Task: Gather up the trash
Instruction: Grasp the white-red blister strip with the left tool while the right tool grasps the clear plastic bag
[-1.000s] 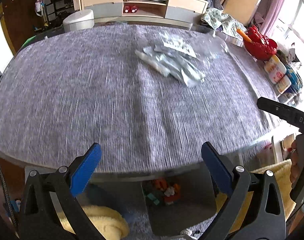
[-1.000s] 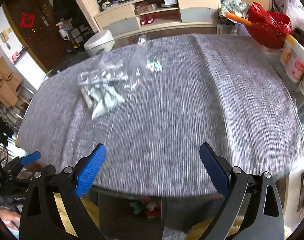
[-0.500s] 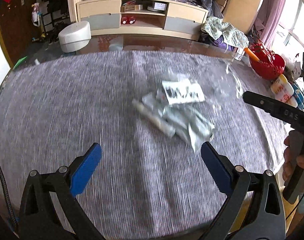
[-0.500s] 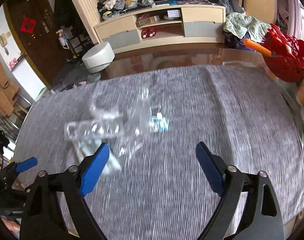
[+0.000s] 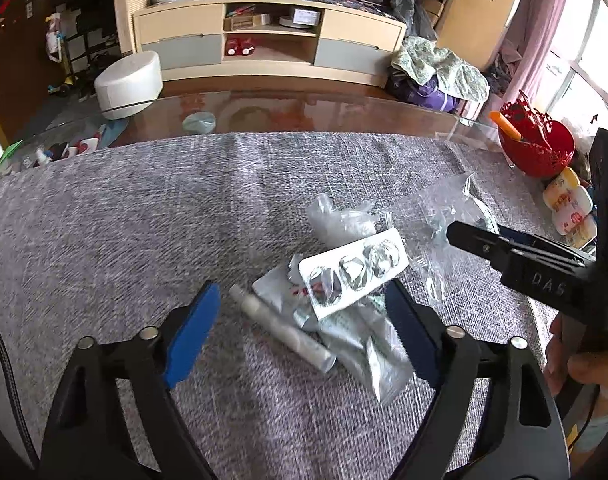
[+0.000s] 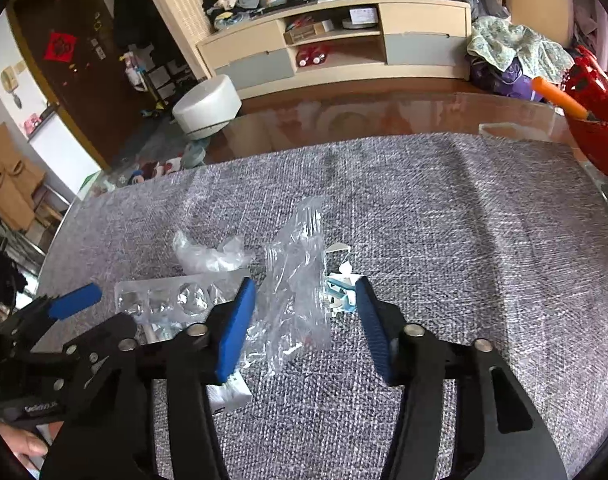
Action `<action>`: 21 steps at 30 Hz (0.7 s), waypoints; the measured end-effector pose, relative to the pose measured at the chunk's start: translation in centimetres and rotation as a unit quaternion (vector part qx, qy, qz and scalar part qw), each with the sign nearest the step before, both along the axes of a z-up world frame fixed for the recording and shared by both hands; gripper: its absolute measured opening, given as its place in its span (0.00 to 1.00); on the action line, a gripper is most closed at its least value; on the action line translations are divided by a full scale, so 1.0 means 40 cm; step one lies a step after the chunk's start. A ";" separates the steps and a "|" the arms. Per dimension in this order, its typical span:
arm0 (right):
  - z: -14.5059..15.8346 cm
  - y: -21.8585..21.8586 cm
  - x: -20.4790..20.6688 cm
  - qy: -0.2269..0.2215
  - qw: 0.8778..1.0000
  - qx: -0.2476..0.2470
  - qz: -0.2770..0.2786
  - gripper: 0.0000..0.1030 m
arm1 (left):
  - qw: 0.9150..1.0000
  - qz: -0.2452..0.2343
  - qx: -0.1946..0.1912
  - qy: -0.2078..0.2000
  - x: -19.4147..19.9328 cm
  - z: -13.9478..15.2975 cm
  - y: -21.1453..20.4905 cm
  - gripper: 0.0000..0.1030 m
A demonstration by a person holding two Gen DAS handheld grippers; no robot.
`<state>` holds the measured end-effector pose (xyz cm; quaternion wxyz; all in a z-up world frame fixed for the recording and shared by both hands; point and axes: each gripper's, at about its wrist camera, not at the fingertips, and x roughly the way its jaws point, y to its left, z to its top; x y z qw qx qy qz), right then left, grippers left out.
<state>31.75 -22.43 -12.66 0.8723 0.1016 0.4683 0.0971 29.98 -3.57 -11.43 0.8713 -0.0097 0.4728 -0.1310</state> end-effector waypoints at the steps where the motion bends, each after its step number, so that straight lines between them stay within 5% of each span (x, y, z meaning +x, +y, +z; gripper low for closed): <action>1: -0.002 0.001 0.002 0.001 1.000 0.000 0.001 0.41 | 1.000 -0.002 0.000 0.001 0.006 -0.004 -0.004 0.72; 4: -0.007 0.003 0.005 0.003 1.000 0.000 0.006 0.34 | 1.000 -0.010 -0.004 0.007 0.025 -0.016 -0.010 0.63; 9: -0.015 0.002 0.006 0.004 1.000 -0.004 0.008 0.25 | 0.999 -0.035 -0.015 0.014 0.029 -0.026 -0.032 0.34; 21: -0.005 0.012 -0.044 0.002 1.000 -0.008 0.015 0.18 | 0.998 -0.058 -0.013 0.002 -0.034 -0.007 -0.062 0.10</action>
